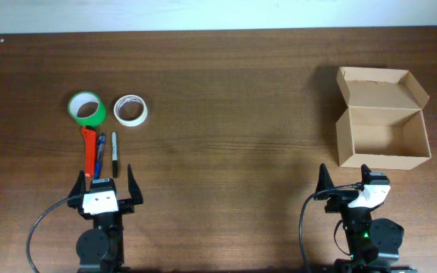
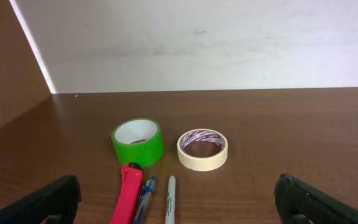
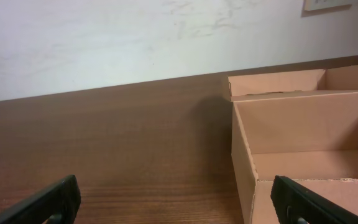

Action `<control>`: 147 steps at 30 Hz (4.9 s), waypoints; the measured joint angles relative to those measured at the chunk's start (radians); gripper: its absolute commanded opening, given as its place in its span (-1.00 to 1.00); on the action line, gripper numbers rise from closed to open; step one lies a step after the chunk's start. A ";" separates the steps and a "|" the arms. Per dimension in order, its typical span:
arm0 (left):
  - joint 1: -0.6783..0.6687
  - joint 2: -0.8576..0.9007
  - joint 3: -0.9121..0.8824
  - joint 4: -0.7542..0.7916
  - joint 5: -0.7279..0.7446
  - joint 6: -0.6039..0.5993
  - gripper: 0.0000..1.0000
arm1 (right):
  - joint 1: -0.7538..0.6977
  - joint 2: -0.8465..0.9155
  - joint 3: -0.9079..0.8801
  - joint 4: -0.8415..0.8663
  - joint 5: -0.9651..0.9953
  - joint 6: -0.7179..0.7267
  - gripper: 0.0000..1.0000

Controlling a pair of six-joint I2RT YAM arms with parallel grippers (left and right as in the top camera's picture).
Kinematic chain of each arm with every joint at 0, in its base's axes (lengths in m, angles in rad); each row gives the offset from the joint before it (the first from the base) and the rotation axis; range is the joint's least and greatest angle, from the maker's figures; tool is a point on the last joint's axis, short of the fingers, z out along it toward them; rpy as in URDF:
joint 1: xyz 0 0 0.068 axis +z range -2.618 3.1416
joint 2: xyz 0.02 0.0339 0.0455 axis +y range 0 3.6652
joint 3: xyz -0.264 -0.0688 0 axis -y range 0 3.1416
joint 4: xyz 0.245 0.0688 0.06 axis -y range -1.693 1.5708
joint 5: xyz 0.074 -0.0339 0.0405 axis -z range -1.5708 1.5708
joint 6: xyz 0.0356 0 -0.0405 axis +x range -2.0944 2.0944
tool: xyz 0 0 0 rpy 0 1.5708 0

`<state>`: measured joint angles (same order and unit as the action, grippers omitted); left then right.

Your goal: Pack container

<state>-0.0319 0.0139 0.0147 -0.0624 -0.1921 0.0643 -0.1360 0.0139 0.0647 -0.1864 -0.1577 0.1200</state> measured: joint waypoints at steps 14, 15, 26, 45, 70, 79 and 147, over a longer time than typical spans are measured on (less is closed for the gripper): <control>0.000 0.000 0.000 0.000 0.000 0.000 0.99 | 0.000 0.000 0.000 0.000 0.000 0.000 0.99; 0.000 0.000 0.000 0.000 0.000 0.000 0.99 | 0.000 0.000 0.000 0.000 0.000 0.000 0.99; 0.000 0.000 0.000 0.000 0.000 0.000 0.99 | 0.000 0.000 0.000 0.000 0.000 0.000 0.99; 0.000 0.015 0.016 -0.054 0.029 -0.024 0.99 | 0.000 0.005 0.000 0.000 0.000 0.010 0.99; 0.275 1.286 1.409 -0.709 0.129 0.005 0.99 | -0.014 1.015 1.387 -0.829 0.216 -0.177 0.99; 0.435 1.465 1.469 -0.739 0.275 0.004 0.99 | -0.311 1.421 1.509 -0.898 0.101 -0.147 0.85; 0.483 1.483 1.469 -0.741 0.288 0.005 0.99 | -0.244 2.029 1.869 -1.108 0.088 -0.147 -0.93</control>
<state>0.4511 1.4971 1.4841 -0.8032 0.0956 0.0689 -0.3798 2.0434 1.9339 -1.2945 -0.0700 -0.0273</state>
